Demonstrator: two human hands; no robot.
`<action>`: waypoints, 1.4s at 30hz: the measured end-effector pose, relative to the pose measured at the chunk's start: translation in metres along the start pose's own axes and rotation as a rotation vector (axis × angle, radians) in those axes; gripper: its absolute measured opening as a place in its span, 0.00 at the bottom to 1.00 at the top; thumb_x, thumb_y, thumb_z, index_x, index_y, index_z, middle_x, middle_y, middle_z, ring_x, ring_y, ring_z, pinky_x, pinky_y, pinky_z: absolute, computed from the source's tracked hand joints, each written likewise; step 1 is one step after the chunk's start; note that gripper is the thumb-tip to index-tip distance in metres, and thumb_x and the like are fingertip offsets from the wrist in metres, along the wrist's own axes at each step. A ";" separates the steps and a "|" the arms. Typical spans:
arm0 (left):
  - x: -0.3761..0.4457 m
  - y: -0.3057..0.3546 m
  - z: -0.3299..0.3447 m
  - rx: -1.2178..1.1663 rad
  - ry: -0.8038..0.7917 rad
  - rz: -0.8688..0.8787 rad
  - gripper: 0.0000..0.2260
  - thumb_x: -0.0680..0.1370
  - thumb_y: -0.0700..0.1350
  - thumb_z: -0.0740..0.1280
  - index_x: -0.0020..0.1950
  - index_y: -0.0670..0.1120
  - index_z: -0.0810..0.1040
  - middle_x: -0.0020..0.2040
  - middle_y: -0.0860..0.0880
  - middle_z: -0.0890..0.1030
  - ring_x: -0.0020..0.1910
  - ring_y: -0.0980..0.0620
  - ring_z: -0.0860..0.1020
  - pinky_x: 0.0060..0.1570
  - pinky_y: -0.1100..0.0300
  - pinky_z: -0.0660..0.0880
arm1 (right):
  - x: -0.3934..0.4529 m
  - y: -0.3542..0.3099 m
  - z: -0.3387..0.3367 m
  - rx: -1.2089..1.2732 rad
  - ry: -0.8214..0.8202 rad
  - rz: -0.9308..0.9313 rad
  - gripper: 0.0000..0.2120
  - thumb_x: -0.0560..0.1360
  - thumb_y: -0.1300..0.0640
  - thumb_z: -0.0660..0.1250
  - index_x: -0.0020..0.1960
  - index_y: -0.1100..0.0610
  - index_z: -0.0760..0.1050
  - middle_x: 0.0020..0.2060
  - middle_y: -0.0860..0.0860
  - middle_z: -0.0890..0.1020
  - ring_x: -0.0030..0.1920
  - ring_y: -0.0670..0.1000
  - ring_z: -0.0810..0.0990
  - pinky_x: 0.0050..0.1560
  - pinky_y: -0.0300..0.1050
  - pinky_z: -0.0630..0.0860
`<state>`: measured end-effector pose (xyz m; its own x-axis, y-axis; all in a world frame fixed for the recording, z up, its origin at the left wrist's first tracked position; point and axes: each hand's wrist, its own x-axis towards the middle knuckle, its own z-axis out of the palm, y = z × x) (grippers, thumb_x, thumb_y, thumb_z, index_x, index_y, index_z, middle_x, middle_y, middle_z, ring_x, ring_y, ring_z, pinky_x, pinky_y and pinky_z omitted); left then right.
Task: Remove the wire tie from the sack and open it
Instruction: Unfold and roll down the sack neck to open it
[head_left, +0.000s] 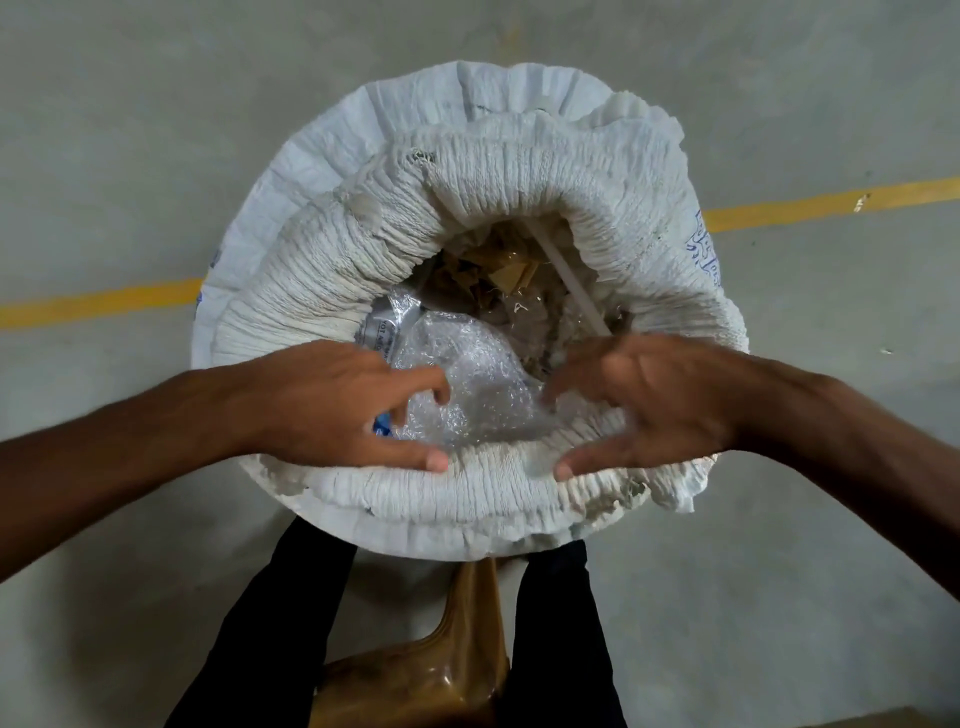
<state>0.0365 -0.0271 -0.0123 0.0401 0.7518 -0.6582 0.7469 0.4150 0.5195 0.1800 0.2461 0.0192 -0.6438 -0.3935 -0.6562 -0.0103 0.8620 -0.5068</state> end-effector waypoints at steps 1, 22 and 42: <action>0.001 -0.002 -0.004 -0.090 0.052 -0.049 0.39 0.70 0.81 0.55 0.78 0.67 0.58 0.49 0.65 0.79 0.40 0.64 0.78 0.41 0.66 0.70 | 0.002 0.003 0.002 0.070 0.082 0.013 0.42 0.70 0.20 0.61 0.74 0.43 0.69 0.66 0.43 0.77 0.61 0.46 0.79 0.56 0.42 0.75; 0.005 -0.049 -0.078 -0.424 0.627 -0.244 0.65 0.55 0.82 0.73 0.85 0.61 0.49 0.86 0.55 0.60 0.55 0.55 0.83 0.57 0.56 0.77 | 0.041 0.044 -0.054 0.317 0.534 0.161 0.66 0.68 0.33 0.79 0.85 0.49 0.35 0.86 0.54 0.47 0.73 0.65 0.74 0.68 0.65 0.77; -0.007 -0.048 -0.056 -0.157 0.453 -0.177 0.58 0.62 0.78 0.73 0.84 0.69 0.45 0.85 0.61 0.60 0.80 0.55 0.66 0.73 0.52 0.68 | 0.041 0.032 -0.041 0.225 0.449 0.069 0.62 0.69 0.25 0.70 0.85 0.47 0.36 0.86 0.51 0.47 0.82 0.55 0.60 0.79 0.56 0.64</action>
<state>-0.0369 -0.0235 -0.0016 -0.3957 0.7953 -0.4593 0.6063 0.6019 0.5198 0.1216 0.2708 -0.0013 -0.9032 -0.1192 -0.4123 0.1772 0.7714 -0.6112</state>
